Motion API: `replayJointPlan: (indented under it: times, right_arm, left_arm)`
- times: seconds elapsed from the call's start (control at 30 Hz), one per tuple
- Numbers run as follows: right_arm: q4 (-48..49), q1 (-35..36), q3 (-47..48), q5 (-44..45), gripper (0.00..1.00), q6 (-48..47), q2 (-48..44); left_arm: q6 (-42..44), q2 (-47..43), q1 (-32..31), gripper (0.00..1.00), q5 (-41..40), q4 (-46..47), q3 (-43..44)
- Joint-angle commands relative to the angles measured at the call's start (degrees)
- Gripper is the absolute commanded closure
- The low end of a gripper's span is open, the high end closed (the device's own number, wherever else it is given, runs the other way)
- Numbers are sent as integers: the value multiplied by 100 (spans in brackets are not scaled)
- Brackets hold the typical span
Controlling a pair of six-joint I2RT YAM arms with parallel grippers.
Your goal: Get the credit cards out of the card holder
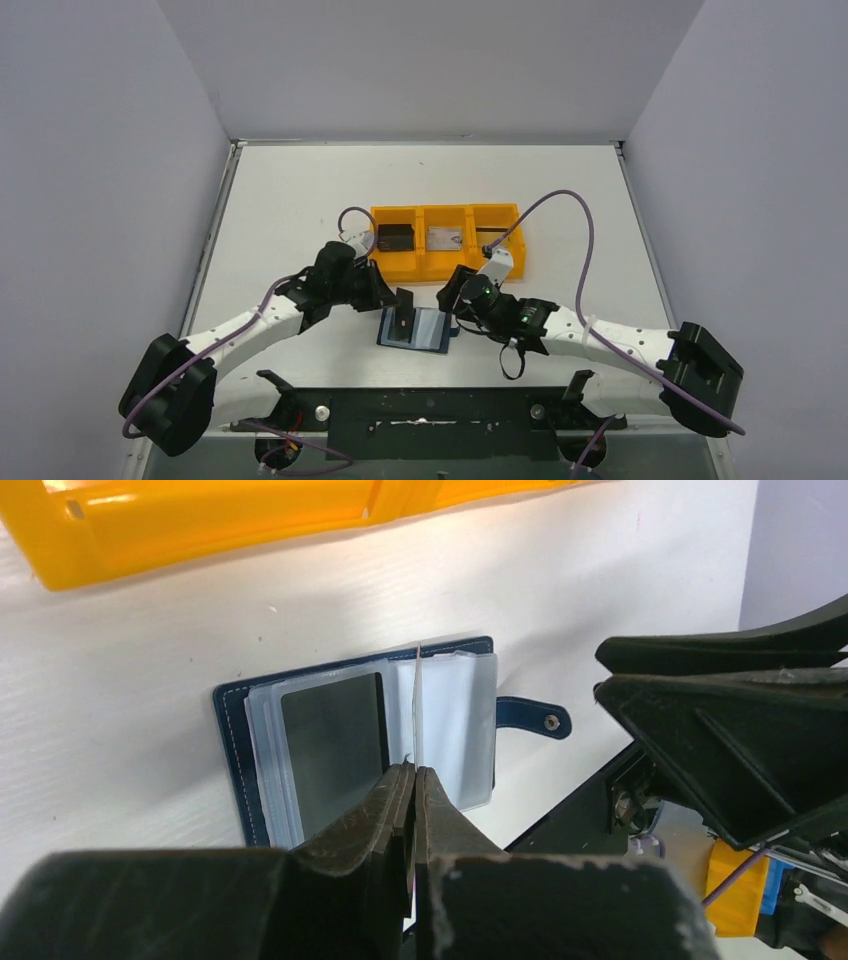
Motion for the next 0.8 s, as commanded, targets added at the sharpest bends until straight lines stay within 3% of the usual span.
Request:
replayJointPlan:
  times: [0.0, 0.17, 0.43, 0.57, 0.67, 0.77]
  right_arm:
    - [591, -139, 74, 484, 42, -535, -325]
    - [1688, -173, -238, 448, 33, -1313, -597]
    - [2943, -255, -662, 463, 28, -2716, -1069]
    - [2759, -520, -616, 215, 11, -2838, -1322]
    - [2316, -1136, -409, -768, 9, -2716, -1340]
    - [2245, -2063, -299, -2726, 10, -2289, -1204]
  left_arm:
    - [164, -299, 119, 100, 225, -27, 324]
    - [-62, -653, 201, 100, -27, 75, 307]
    - [-685, -1581, 205, 100, -985, 592, -162]
    - [-1103, -2003, 221, 100, -1144, 880, -449]
    - [-1648, -2114, 221, 100, -1168, 1169, -685]
    - [-2055, -2084, 216, 100, -984, 1739, -880]
